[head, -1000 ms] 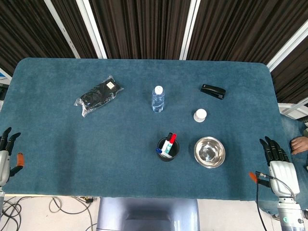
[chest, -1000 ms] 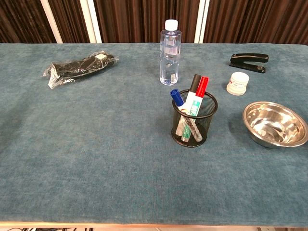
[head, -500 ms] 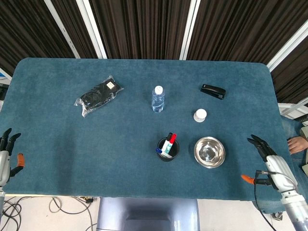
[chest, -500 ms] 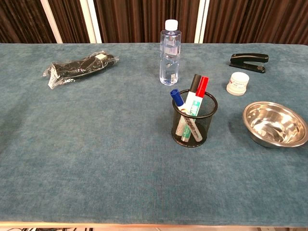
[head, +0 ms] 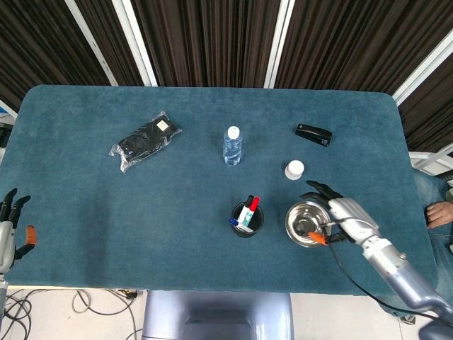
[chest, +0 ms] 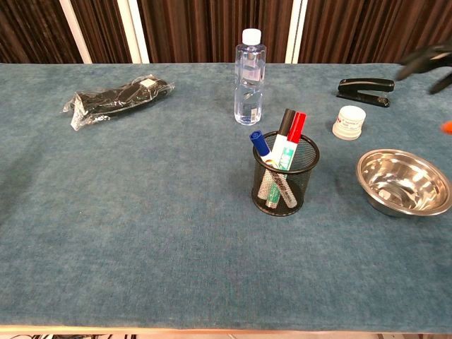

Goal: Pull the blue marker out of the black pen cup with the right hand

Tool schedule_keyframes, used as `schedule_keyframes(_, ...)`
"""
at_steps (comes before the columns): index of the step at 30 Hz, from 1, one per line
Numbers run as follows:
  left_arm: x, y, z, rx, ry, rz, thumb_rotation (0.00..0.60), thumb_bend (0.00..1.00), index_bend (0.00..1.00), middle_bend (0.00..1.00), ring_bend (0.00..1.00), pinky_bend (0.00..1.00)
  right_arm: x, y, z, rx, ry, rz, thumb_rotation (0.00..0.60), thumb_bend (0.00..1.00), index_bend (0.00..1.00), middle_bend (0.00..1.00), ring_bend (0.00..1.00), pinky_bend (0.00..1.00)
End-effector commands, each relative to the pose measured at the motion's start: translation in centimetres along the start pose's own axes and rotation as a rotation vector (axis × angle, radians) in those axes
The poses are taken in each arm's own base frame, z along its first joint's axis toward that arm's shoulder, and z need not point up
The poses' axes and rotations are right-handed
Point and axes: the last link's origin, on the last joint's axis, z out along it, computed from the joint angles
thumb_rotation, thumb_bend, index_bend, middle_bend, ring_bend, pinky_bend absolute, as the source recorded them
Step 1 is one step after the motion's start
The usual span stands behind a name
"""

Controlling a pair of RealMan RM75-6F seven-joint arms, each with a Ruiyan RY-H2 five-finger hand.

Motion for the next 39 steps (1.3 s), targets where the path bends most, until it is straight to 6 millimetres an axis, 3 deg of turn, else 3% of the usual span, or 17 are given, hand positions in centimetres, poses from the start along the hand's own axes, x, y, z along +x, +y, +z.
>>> schedule_keyframes(1, 0.0, 0.0, 0.1, 0.0, 0.001, 0.0, 0.6, 0.56, 0.13, 0.0, 0.1, 0.06, -1.5, -2.4, 2.3, 0.047, -0.036, -0.016, 0.6, 0.35, 0.26, 0.0, 0.0, 0.16)
schedule_keyframes(6, 0.0, 0.0, 0.1, -0.003, 0.005, 0.001, 0.6, 0.56, 0.13, 0.0, 0.1, 0.06, -3.0, -4.6, 3.7, 0.071, -0.053, -0.023, 0.6, 0.4, 0.3, 0.0, 0.0, 0.16)
schedule_keyframes(21, 0.0, 0.0, 0.1, 0.001, -0.001, 0.001, 0.6, 0.56, 0.13, 0.0, 0.1, 0.06, -6.2, -8.6, 6.7, 0.097, -0.066, -0.027, 0.6, 0.38, 0.36, 0.0, 0.0, 0.16)
schedule_keyframes(39, -0.1, 0.0, 0.2, 0.002, -0.006, 0.005, 0.6, 0.56, 0.13, 0.0, 0.1, 0.06, -7.0, -11.1, 9.5, 0.1, -0.047, -0.063, 0.6, 0.4, 0.38, 0.0, 0.0, 0.16)
